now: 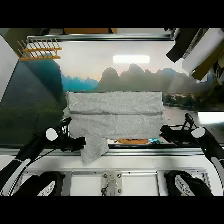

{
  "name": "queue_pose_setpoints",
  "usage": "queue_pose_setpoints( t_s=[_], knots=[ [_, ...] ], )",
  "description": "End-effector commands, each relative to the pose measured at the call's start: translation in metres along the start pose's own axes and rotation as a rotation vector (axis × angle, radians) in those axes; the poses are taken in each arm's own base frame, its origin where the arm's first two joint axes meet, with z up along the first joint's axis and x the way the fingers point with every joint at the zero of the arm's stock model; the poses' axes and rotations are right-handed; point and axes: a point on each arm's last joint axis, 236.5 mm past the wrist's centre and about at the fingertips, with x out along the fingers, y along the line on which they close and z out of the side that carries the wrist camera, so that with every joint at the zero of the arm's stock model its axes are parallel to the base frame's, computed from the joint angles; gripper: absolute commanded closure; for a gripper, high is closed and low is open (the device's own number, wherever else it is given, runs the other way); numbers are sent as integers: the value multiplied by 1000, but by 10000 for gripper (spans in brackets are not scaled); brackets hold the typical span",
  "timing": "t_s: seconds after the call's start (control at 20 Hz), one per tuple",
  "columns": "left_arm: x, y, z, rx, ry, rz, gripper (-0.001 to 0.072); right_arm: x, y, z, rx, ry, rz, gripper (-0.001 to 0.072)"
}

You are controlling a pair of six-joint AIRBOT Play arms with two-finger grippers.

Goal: Fold the clothes and pants, and hang the long-sleeved shirts on hangers.

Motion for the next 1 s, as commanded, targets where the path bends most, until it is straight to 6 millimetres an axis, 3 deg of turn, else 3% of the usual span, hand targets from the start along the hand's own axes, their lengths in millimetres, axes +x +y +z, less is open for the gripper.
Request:
queue_pose_setpoints(
  t_s=[0.0, 0.25, 0.45, 0.55, 0.7, 0.95],
  knots=[
    [-27, 6, -2, 110, 23, 83, 698, -19, 3, -6, -102, 56, -36, 697],
    [-87, -26, 14, 211, -134, 39, 699, -63, -7, -9, -235, 170, -175, 698],
    [-115, -46, 38, 265, -194, 30, 699, -84, 15, 14, -271, 139, -169, 698],
    [-120, -51, 60, 264, -196, 33, 699, -87, 25, 28, -276, 125, -163, 698],
    [-132, -48, 109, 238, -242, 34, 699, -85, 37, 52, -267, 120, -162, 698],
    [-130, -62, 169, 274, -238, 1, 699, -61, 65, 96, -293, 111, -153, 698]
  ],
)
